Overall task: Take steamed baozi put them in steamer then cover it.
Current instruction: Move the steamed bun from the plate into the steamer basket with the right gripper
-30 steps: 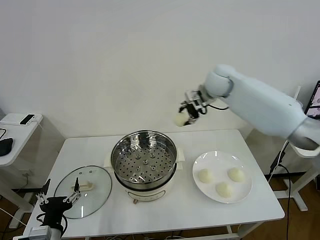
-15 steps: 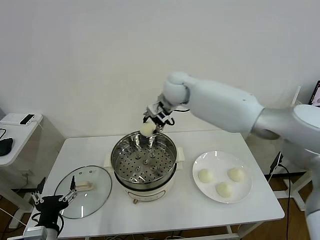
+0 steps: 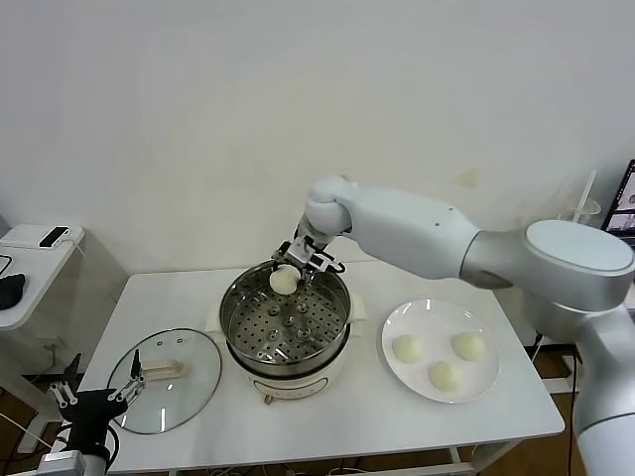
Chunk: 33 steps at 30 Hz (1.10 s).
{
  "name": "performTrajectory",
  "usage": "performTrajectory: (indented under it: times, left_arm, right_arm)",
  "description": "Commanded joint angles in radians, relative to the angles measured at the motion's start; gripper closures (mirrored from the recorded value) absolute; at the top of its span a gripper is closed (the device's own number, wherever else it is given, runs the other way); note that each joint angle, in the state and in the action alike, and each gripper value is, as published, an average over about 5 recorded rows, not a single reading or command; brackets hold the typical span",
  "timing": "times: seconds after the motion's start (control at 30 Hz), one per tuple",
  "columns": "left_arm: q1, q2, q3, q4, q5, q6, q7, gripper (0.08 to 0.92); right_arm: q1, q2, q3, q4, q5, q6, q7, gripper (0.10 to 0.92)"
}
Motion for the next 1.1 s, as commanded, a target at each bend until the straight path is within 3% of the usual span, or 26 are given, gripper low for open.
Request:
performTrajectory:
  times: [0.03, 0.37, 0.63, 0.77, 0.87, 0.97, 1.1]
  left_arm:
    - [0.0, 0.0, -0.002, 0.0, 0.0, 0.001, -0.001, 0.177]
    - [-0.004, -0.001, -0.002, -0.004, -0.001, 0.001, -0.002, 0.177]
    - [-0.004, -0.002, -0.002, -0.01, 0.0, 0.002, -0.002, 0.177]
    - [-0.003, -0.003, -0.002, -0.015, 0.0, 0.003, -0.002, 0.177]
    - [-0.003, -0.002, -0.003, -0.018, -0.001, 0.004, -0.002, 0.177]
    - [-0.005, 0.001, -0.002, -0.021, -0.002, 0.007, -0.001, 0.177]
    - [-0.009, 0.007, -0.002, -0.026, -0.008, 0.014, 0.001, 0.177]
  right_arm:
    - [-0.032, 0.028, -0.007, -0.044, -0.085, 0.094, 0.028, 0.423]
    - [-0.053, 0.074, 0.026, -0.143, -0.188, 0.17, 0.072, 0.418]
    - [-0.048, 0.075, 0.033, -0.162, -0.202, 0.187, 0.075, 0.242]
    - [-0.029, 0.058, 0.034, -0.138, -0.121, 0.163, 0.056, 0.206]
    - [0.009, 0.019, 0.024, -0.067, 0.016, 0.064, 0.012, 0.203]
    - [0.061, -0.045, 0.016, 0.05, 0.169, -0.134, -0.05, 0.203]
    - [0.117, -0.13, 0.05, 0.183, 0.236, -0.377, -0.13, 0.203]
